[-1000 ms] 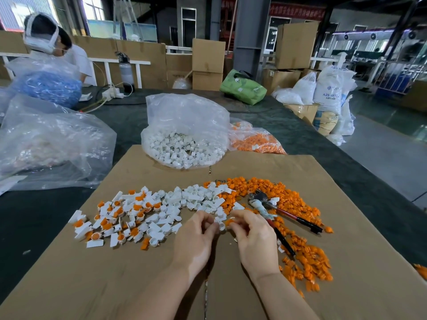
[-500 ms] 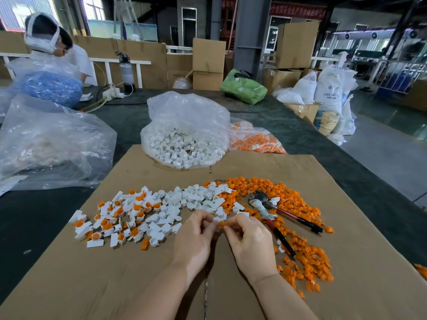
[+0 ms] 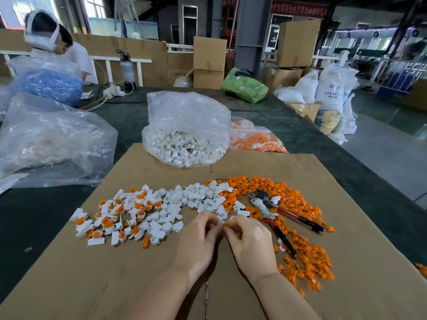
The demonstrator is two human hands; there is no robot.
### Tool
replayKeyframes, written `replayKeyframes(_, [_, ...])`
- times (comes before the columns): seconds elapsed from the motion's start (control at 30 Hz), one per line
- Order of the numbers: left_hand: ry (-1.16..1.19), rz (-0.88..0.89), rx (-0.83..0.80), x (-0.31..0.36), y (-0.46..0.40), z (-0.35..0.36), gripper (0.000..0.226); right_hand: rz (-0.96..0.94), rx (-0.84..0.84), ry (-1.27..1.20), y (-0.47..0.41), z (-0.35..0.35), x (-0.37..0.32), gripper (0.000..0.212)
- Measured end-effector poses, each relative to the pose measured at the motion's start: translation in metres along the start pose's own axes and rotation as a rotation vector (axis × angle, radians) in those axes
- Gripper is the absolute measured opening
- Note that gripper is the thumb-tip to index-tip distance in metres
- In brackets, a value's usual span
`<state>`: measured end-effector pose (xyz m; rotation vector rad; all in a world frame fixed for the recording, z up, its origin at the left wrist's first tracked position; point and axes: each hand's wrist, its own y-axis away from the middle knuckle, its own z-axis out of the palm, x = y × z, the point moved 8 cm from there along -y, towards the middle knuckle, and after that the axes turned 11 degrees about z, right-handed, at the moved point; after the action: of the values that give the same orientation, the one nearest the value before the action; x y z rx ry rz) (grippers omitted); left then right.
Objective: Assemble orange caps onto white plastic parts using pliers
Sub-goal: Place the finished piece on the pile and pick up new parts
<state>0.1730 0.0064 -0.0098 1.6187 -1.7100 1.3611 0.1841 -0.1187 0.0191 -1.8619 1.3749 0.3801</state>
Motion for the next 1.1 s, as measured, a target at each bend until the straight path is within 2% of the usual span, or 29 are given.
replayKeyframes(0.07, [0.088,-0.068,0.045,-0.005,0.000,-0.003,0.017,0.009,0.001,-0.020,0.000,-0.001,0.000,0.005])
replayKeyframes(0.13, [0.153,-0.110,0.062,-0.008,0.000,-0.004,0.017,0.017,0.032,-0.044,0.000,-0.005,0.000,0.016])
replayKeyframes(0.23, [0.195,-0.117,0.064,-0.008,0.000,-0.005,0.016,-0.014,0.050,-0.031,0.000,-0.007,-0.004,0.025])
replayKeyframes(0.43, [0.183,-0.111,0.062,-0.009,0.000,-0.006,0.017,-0.072,0.047,-0.032,0.002,-0.007,-0.009,0.029])
replayKeyframes(0.6, [0.196,-0.113,0.071,-0.010,0.001,-0.007,0.019,-0.106,0.051,-0.040,0.002,-0.009,-0.013,0.021])
replayKeyframes(0.77, [0.199,-0.115,0.070,-0.011,0.001,-0.006,0.019,-0.099,0.008,-0.051,0.002,-0.006,-0.014,0.026])
replayKeyframes(1.1, [0.177,-0.110,0.047,-0.011,0.000,-0.005,0.019,-0.108,0.011,-0.052,0.001,-0.006,-0.014,0.021])
